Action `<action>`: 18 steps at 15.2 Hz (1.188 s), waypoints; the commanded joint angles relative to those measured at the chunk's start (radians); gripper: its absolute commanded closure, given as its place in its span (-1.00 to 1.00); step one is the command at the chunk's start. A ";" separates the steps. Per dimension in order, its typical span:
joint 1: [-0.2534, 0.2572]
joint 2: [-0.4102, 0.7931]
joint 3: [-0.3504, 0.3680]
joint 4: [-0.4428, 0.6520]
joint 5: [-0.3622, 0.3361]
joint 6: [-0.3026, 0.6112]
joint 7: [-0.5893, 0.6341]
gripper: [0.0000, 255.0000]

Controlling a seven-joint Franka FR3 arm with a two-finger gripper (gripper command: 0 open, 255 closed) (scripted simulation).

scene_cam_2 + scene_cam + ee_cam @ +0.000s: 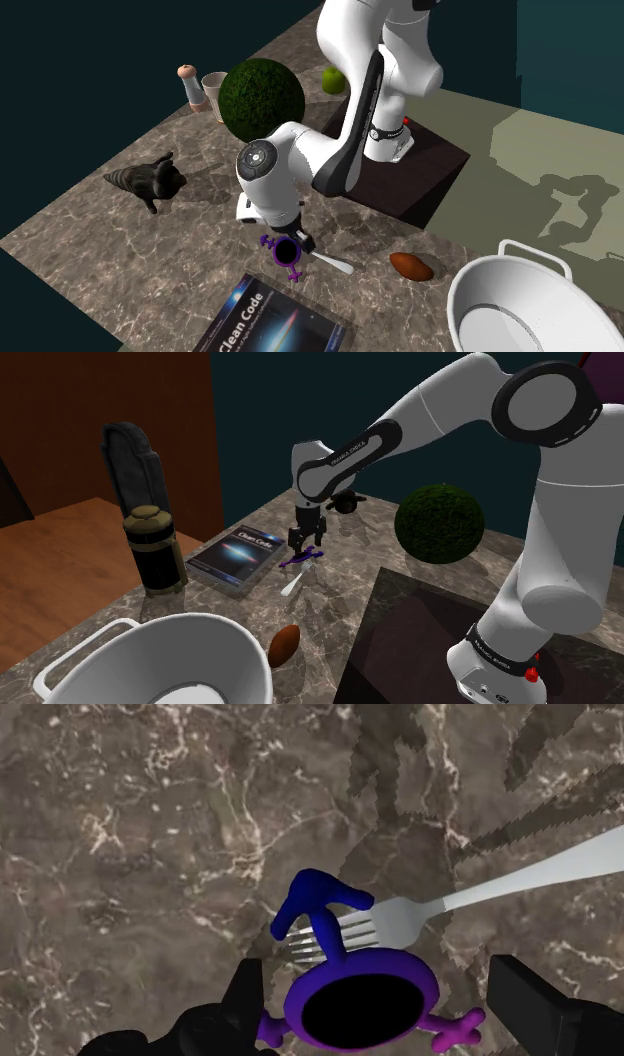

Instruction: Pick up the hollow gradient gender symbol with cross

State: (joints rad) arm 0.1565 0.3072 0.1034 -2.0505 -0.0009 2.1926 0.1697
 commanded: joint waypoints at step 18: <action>0.002 0.036 -0.001 -0.002 -0.004 0.039 0.002 1.00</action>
State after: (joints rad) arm 0.1587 0.3506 0.1017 -2.0546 -0.0056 2.2406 0.1719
